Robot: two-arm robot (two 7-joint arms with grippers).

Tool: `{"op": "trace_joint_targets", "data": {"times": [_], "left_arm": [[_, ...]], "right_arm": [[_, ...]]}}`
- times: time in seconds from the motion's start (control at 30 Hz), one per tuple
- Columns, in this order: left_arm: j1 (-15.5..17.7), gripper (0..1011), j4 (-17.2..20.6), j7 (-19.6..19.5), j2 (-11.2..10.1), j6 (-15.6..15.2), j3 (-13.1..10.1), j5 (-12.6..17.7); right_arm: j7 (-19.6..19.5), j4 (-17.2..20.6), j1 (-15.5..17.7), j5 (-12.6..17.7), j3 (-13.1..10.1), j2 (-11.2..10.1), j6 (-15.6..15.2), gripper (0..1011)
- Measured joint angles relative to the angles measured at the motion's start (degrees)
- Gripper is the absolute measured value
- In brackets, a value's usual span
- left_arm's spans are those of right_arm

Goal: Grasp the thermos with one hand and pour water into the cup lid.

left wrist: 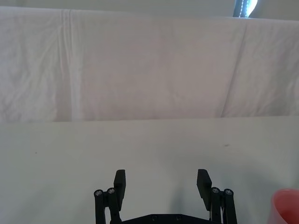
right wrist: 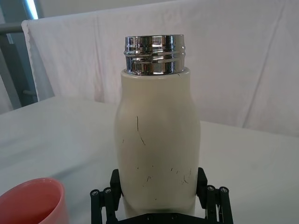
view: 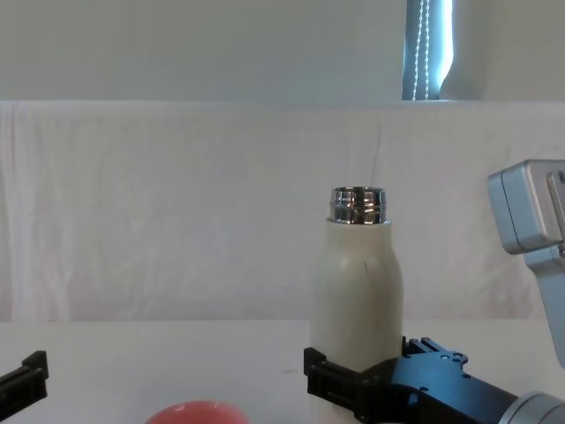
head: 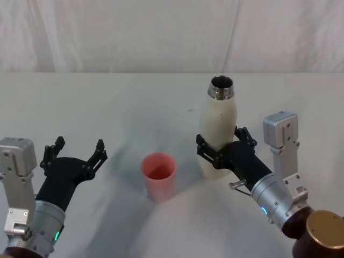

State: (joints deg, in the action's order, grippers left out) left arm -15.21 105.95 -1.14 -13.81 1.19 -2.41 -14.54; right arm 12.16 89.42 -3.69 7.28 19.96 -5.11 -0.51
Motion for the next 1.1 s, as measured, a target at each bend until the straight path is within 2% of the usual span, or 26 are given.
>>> {"op": "trace_joint_targets", "data": {"times": [0.67,1.1], "left_arm": [[0.0,1001,0.0,0.0,0.0,0.0,0.0,0.0],[0.0,1001,0.0,0.0,0.0,0.0,0.0,0.0]], "right_arm": [[-0.9,0.5,0.2,-0.6,0.3,0.0,-0.5,1001],[-1.4,6.0,3.2,-1.9,0.2,-1.2,-1.5,1001]]}}
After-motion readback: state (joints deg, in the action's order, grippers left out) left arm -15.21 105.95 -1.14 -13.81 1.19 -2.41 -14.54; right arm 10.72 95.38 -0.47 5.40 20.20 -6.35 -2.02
